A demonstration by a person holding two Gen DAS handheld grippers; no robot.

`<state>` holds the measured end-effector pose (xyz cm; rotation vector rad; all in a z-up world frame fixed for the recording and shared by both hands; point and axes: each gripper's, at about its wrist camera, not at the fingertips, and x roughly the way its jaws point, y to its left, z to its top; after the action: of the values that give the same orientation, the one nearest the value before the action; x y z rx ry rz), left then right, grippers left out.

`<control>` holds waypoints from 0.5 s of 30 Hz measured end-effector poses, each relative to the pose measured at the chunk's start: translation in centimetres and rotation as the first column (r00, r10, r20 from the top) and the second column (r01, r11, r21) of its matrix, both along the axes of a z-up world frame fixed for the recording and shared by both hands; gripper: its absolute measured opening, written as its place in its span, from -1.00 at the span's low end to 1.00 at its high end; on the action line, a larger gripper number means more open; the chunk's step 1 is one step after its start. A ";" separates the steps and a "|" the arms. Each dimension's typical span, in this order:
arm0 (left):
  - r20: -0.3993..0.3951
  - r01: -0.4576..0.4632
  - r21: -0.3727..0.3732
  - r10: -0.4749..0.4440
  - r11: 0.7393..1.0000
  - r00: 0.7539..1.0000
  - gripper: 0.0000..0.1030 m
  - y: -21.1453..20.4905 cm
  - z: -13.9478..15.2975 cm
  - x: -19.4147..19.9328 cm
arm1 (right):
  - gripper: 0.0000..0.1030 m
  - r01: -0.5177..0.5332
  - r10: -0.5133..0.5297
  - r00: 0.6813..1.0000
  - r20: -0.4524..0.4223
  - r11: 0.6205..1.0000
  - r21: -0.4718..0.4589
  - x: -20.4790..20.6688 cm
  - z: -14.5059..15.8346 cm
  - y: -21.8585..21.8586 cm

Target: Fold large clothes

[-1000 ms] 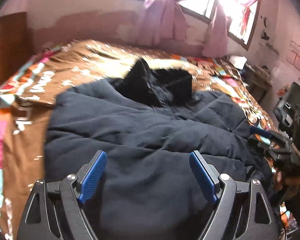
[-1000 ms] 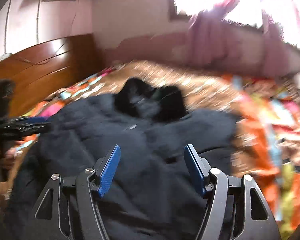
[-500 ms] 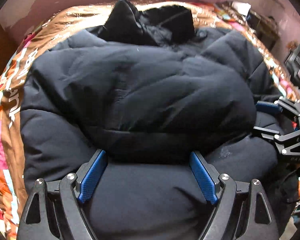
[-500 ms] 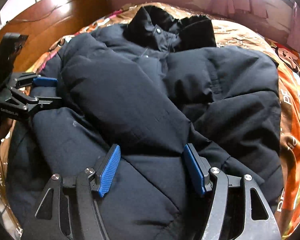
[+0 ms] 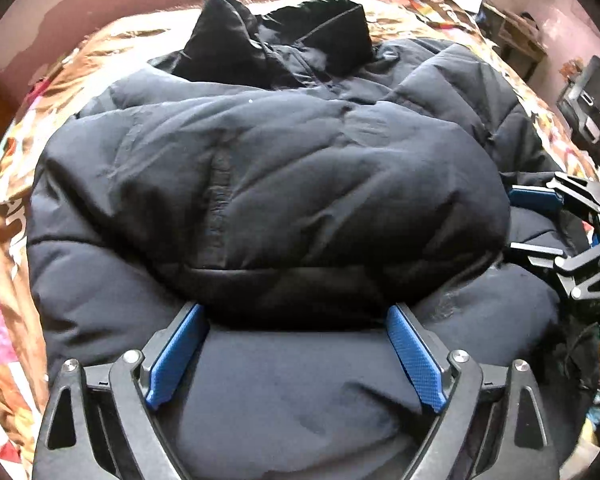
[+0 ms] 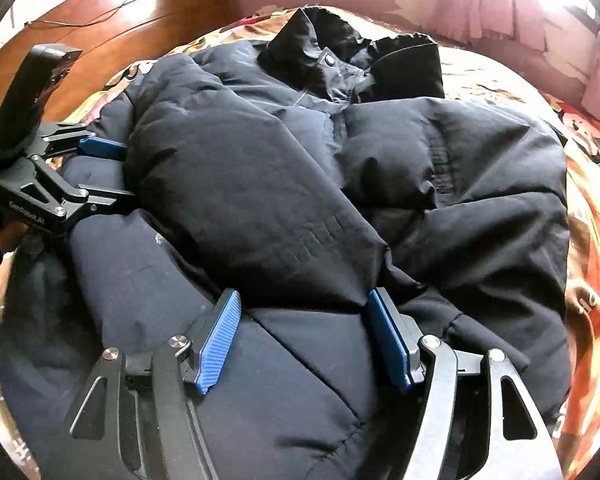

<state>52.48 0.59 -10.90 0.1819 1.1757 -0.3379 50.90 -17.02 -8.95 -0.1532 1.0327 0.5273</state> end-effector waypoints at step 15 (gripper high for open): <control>0.071 -0.202 -0.254 0.227 0.946 0.971 0.77 4.2 7.3 14.5 | 0.32 0.184 -0.188 0.981 0.049 0.980 0.074 13.4 7.2 -4.2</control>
<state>66.98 4.74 -3.56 -0.1439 1.0334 -0.2751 64.28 -21.20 -1.73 -0.0096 0.9618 0.3858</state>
